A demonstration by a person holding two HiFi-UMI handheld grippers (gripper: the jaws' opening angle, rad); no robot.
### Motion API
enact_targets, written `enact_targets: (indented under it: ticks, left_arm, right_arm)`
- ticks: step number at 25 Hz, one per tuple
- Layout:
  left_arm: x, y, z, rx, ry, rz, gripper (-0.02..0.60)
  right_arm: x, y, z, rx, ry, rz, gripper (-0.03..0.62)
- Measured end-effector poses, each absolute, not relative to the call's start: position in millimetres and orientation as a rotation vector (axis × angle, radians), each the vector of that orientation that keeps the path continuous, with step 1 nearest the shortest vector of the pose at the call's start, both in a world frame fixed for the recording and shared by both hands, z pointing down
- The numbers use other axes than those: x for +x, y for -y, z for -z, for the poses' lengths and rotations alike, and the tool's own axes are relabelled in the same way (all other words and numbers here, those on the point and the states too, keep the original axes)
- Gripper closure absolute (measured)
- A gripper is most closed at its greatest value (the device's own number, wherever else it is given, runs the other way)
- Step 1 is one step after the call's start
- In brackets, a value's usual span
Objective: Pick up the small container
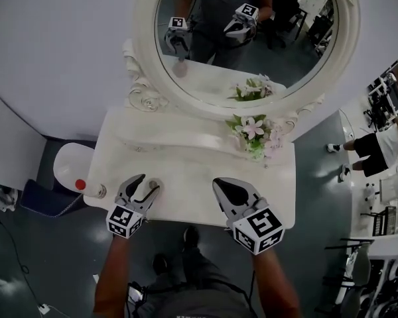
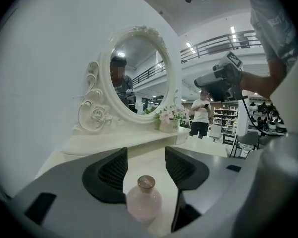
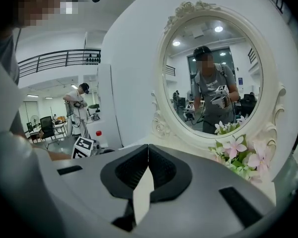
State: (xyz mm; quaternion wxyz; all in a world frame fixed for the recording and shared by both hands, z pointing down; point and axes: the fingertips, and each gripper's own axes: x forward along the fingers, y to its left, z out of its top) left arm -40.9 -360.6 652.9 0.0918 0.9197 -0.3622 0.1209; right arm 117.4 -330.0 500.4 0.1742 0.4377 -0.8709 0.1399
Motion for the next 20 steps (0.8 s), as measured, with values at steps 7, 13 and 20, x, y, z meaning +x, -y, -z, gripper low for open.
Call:
enact_targets:
  ticks: [7, 13, 20]
  left_arm:
    - [-30, 368, -698, 2.692, 1.075, -0.427, 0.285]
    - [-25, 372, -722, 2.692, 1.114, -0.504, 0.288]
    - [-19, 373, -730, 2.756, 1.173, -0.563, 0.43]
  right_arm:
    - [121, 339, -521, 1.23, 2.441, -0.435, 0.568]
    - [124, 342, -532, 1.231, 2.419, -0.458, 0.569]
    - [128, 342, -541, 1.25, 2.397, -0.483, 0.568]
